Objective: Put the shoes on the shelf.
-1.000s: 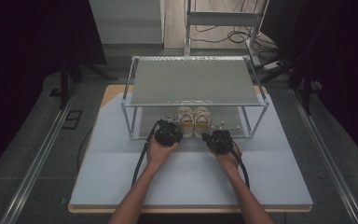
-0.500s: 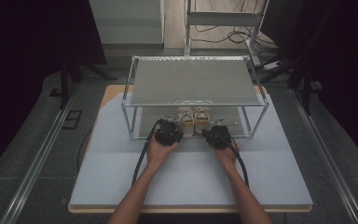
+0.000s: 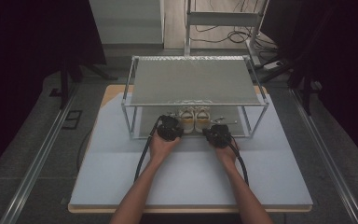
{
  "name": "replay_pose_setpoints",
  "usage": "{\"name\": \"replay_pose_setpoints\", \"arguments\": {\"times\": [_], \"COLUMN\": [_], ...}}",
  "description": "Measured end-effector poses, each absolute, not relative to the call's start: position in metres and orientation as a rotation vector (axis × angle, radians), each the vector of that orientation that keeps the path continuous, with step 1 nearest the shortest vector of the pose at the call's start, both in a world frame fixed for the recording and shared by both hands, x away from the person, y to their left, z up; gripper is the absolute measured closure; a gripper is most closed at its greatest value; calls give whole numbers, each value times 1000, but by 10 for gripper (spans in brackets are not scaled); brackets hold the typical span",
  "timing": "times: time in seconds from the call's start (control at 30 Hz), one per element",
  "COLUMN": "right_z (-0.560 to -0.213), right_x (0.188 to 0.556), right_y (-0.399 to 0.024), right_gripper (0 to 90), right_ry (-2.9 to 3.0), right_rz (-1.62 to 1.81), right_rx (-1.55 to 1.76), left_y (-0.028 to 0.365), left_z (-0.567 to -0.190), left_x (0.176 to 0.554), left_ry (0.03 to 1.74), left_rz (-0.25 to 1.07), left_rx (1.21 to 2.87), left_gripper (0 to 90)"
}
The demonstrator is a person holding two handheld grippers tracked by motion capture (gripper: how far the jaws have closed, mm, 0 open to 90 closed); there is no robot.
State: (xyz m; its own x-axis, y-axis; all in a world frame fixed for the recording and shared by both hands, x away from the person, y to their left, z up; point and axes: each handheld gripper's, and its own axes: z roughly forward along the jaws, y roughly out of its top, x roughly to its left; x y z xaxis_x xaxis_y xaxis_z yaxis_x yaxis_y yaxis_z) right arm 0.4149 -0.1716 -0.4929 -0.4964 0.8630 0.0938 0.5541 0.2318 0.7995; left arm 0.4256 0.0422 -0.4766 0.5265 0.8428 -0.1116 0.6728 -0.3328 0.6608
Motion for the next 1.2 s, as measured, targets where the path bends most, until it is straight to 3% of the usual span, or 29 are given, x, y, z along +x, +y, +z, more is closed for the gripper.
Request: {"name": "replay_pose_setpoints", "arguments": {"times": [0.53,0.77,0.87,1.13,1.2], "right_z": [-497,-487,-482,-480,-478], "right_x": [417,403,394,371,361], "right_y": [-170,-176,-180,-191,-195], "right_gripper": [890,863,811,655,574], "right_ry": [2147,2136,2151,2197,2213], "right_rz": [1148,1188,1214,1241,1228], "right_rx": [1321,1288,1250,1192,1174], "left_y": [41,48,57,76,87], "left_z": [-479,-473,-469,-467,-466], "left_x": [435,417,405,369,358], "left_ry": [1256,1242,1160,1187,1174], "left_rz": [336,356,373,323,310], "left_rx": [2071,2042,2048,1997,1985], "left_gripper": [761,723,699,551,502]}}
